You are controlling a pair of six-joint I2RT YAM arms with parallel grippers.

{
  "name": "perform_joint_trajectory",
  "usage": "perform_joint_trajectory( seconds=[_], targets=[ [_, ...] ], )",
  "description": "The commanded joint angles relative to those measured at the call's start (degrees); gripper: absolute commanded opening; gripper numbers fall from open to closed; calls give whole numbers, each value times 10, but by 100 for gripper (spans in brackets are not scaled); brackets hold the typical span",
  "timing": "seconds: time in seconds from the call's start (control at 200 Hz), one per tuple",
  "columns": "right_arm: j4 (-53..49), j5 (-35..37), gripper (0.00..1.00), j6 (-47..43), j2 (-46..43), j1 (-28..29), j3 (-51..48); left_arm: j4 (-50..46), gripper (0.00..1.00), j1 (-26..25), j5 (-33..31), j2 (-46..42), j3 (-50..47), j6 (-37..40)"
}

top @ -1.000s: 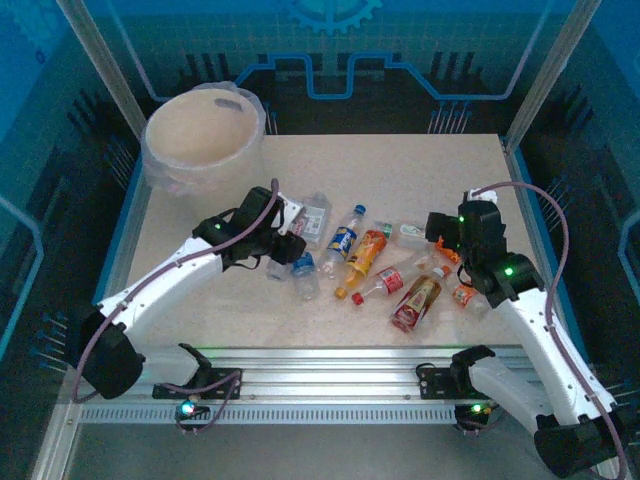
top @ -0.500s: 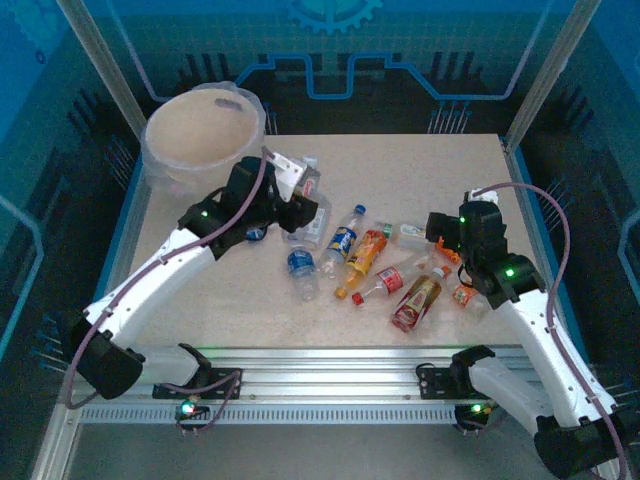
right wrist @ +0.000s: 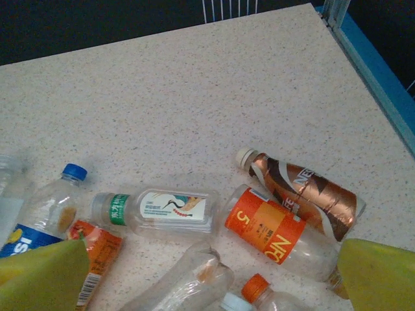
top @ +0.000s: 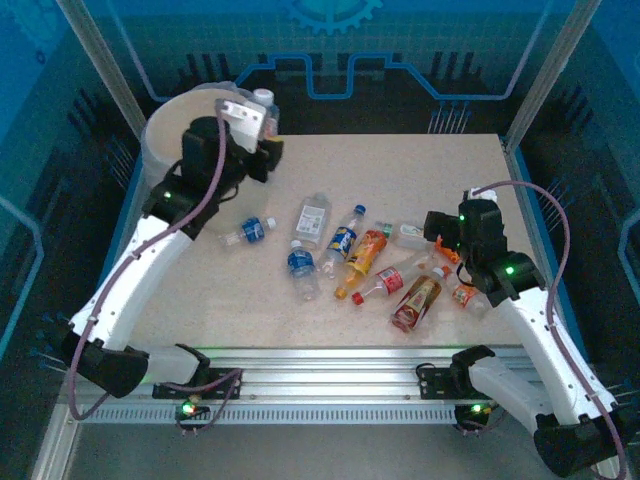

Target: Put the plastic bottles in the bin

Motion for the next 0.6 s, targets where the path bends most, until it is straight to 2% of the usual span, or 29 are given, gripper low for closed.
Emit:
perform_joint_trajectory(
  seconds=[0.0, 0.275, 0.595],
  targets=[
    [-9, -20, 100, 19, 1, -6, 22, 9, 38, 48, -21, 18, 34, 12],
    [-10, -35, 100, 28, 8, -4, 25, 16, 37, 152, -28, 80, 91, 43],
    [-28, -50, 100, 34, 33, -4, 45, -68, 39, 209, -1, 193, 171, 86]
  ],
)
